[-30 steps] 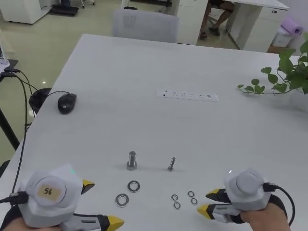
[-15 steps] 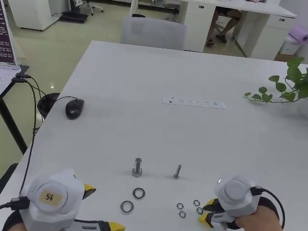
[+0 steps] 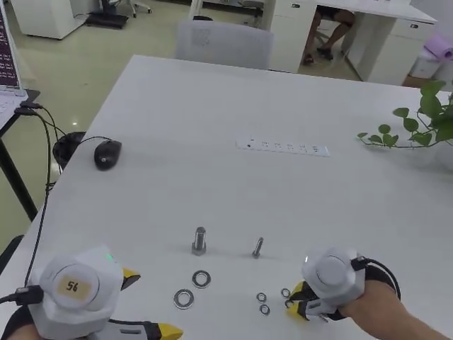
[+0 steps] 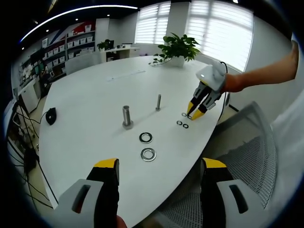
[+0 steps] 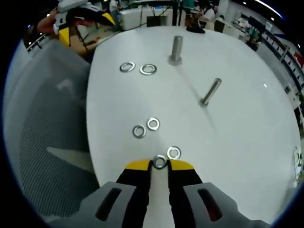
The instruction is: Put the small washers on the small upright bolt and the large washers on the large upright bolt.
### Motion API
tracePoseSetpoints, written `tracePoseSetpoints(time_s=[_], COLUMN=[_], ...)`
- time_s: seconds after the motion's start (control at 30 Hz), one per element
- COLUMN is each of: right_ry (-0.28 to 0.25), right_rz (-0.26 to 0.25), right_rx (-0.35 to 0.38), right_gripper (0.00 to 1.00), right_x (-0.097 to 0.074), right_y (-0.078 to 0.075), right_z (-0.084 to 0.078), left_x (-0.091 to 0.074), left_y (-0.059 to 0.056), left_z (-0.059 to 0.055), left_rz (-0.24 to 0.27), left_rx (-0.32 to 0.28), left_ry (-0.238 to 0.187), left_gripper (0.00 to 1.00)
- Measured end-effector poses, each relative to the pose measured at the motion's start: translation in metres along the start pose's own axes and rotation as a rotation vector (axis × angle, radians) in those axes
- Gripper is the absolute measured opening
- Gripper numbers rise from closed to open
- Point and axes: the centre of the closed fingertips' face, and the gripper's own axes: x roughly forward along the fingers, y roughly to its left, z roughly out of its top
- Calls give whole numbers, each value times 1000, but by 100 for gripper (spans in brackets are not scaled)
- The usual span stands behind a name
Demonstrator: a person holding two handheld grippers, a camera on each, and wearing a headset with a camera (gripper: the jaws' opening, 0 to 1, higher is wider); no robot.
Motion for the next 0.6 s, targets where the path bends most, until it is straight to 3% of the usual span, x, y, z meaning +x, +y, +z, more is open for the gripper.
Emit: tracePoseSetpoints(time_s=[0.33, 0.4, 0.5, 0.6], right_ry=[-36, -30, 5, 24], right_rz=[-14, 19, 50, 69], right_rx=[56, 15, -104, -128], right_gripper=[15, 18, 22, 20], right_x=[0, 0, -1, 0], right_y=[-1, 4, 7, 4], right_z=[0, 0, -1, 0], left_x=[0, 0, -1, -2], left_y=[1, 2, 3, 4], left_z=[0, 1, 0, -2], left_rz=[5, 5, 7, 8], left_rx=[-3, -2, 3, 2], left_ry=[1, 0, 1, 7], left_gripper=[69, 69, 69, 69])
